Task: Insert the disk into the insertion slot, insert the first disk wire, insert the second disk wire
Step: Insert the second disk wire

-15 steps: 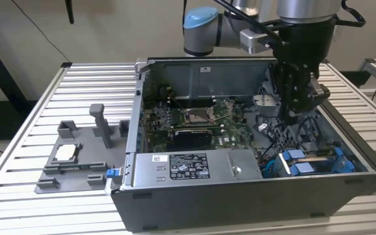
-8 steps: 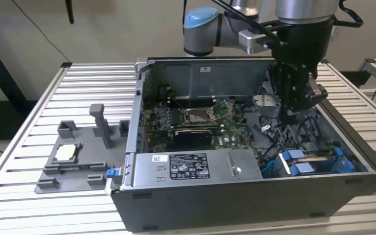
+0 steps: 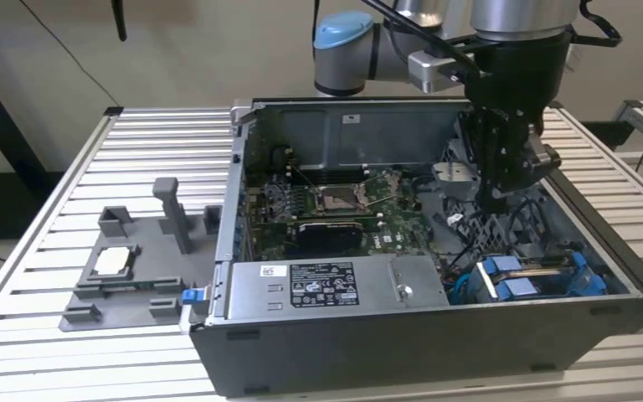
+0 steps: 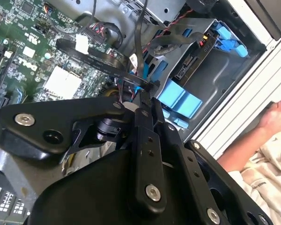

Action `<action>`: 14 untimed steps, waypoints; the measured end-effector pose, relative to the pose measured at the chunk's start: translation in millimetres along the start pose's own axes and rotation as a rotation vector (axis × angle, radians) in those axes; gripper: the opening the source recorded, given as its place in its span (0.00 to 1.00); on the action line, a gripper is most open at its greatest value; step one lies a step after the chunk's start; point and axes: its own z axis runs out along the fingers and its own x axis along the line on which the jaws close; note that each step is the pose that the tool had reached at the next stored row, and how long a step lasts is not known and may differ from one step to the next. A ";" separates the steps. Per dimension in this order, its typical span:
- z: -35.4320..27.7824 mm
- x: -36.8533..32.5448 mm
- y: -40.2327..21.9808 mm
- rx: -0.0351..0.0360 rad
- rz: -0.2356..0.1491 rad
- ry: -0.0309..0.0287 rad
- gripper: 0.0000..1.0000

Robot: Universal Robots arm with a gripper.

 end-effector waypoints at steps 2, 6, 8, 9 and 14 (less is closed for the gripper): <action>-0.1 -0.5 0.0 -0.0003 -0.001 0.0031 0.16; -0.1 -0.5 -0.4 -0.0001 -0.002 0.0033 0.24; -0.1 -0.5 -0.5 0.0000 -0.002 0.0033 0.24; -0.1 -0.5 -0.6 0.0000 -0.003 0.0034 0.24; 0.6 -0.4 -4.0 0.0022 -0.014 0.0016 0.24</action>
